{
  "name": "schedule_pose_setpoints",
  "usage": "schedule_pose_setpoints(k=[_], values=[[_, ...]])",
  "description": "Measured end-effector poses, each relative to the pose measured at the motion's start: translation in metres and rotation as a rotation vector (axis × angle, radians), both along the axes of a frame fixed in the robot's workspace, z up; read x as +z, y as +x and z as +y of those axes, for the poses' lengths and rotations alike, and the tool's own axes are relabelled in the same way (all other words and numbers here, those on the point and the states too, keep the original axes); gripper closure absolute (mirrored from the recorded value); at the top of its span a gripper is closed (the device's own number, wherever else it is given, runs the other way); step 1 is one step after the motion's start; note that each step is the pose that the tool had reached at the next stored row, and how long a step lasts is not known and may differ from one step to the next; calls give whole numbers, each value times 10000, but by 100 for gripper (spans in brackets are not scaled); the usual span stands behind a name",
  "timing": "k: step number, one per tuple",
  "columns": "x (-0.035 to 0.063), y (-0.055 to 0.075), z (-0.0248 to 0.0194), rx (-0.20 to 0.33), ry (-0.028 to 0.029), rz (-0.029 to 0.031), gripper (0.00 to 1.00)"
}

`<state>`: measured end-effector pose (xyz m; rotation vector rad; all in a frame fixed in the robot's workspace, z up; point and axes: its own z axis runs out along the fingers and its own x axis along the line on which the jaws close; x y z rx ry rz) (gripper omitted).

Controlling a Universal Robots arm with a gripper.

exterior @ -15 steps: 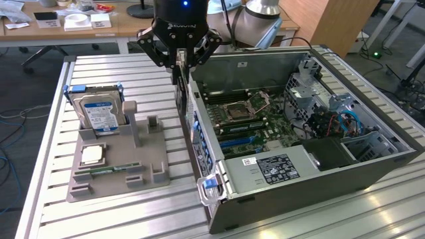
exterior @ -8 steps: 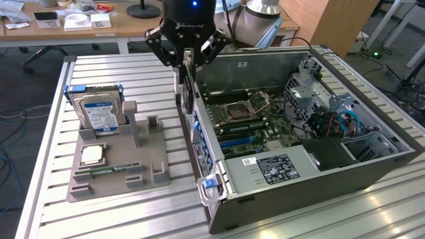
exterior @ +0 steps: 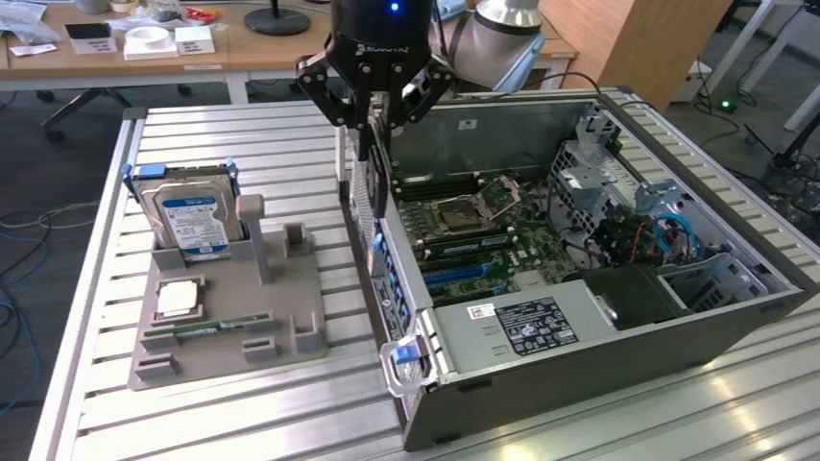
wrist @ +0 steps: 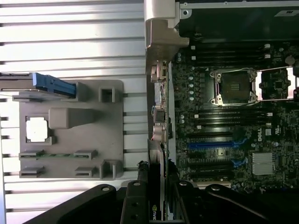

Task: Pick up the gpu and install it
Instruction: 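Pick up the gpu and move the gpu toward the slot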

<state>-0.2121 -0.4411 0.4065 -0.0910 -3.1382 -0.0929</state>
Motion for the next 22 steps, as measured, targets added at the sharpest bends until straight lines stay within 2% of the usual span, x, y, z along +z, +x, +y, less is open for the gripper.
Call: schedule_pose_setpoints(k=[22], values=[[0,374,0,0,35,0,74]])
